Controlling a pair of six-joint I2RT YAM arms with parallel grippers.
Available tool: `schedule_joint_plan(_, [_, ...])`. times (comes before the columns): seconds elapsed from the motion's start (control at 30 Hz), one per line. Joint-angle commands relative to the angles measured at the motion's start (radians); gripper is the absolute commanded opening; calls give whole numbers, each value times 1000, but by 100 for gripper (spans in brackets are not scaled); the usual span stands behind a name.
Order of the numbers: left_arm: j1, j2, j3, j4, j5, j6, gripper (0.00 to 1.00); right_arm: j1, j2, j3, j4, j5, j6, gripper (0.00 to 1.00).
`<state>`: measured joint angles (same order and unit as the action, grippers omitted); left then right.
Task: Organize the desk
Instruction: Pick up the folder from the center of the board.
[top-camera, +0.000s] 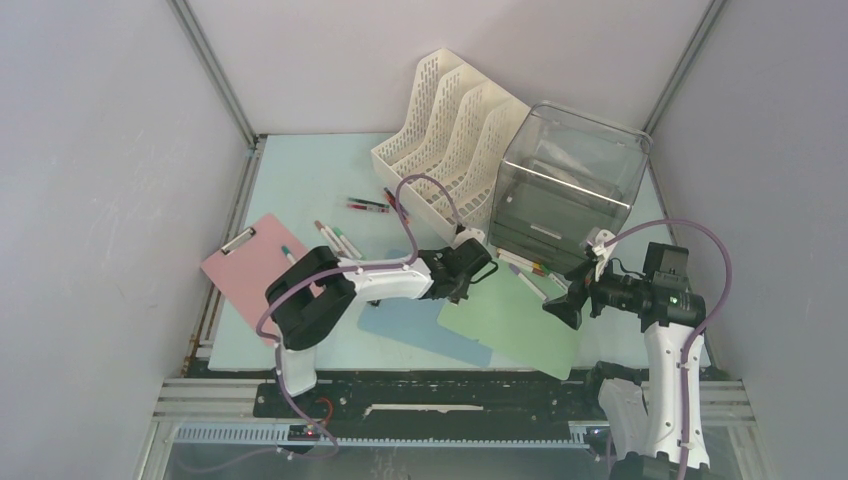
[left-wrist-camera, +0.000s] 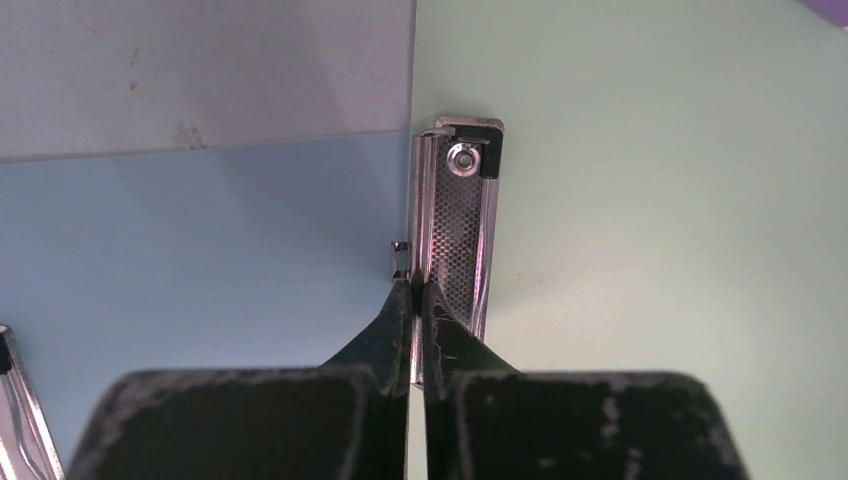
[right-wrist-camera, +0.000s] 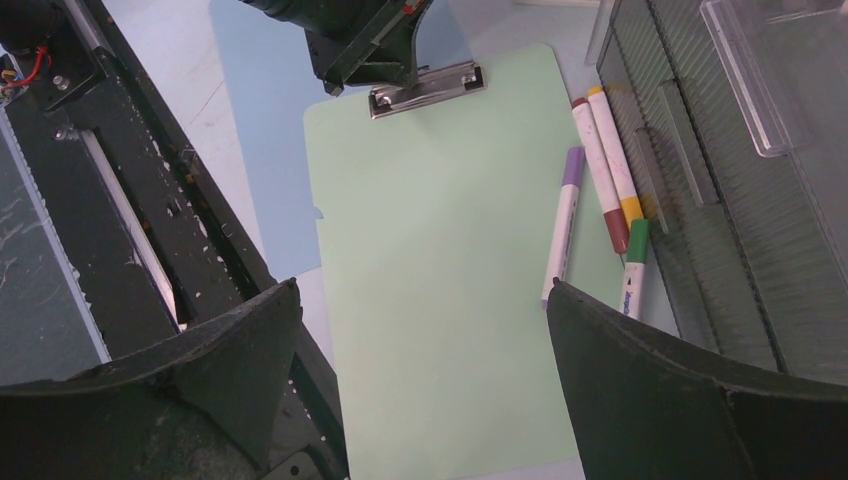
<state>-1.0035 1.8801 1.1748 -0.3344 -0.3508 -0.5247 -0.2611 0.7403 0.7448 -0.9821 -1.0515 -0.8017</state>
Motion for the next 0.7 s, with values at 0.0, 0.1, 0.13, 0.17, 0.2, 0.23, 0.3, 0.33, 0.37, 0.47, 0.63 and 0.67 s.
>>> schedule_joint_plan(0.0, [-8, 55, 5, -2, 1, 1, 0, -1, -12, 18, 14, -3, 9, 99])
schedule_joint_plan(0.1, [-15, 19, -19, 8, -50, -3, 0, -1, -13, 18, 14, -5, 7, 100])
schedule_joint_plan(0.13, [-19, -2, -29, 14, -81, -4, 0, 0, -13, 17, 12, -7, 7, 100])
schedule_joint_plan(0.17, [-24, -27, -38, 17, -111, -6, 0, 0, -13, 17, 12, -10, 7, 100])
schedule_joint_plan(0.2, [-29, -49, -43, 22, -156, -4, 0, 2, -13, 18, 11, -12, 7, 100])
schedule_joint_plan(0.23, [-35, -75, -49, 24, -189, -2, 0, 3, -12, 18, 9, -17, 7, 100])
schedule_joint_plan(0.3, [-47, -116, -55, 31, -237, 4, 0, 5, -10, 17, 5, -28, 5, 100])
schedule_joint_plan(0.33, [-53, -135, -57, 37, -254, 10, 0, 7, -10, 17, 2, -35, 4, 100])
schedule_joint_plan(0.37, [-56, -152, -60, 40, -269, 13, 0, 9, -9, 18, 0, -40, 2, 100])
schedule_joint_plan(0.47, [-58, -184, -64, 43, -288, 26, 0, 16, -6, 17, -4, -59, 2, 100])
schedule_joint_plan(0.63, [-58, -218, -47, -15, -289, 39, 0, 42, 6, 17, -1, -89, 3, 100])
schedule_joint_plan(0.67, [-57, -224, -43, -26, -284, 40, 0, 51, 8, 17, -1, -99, 2, 100])
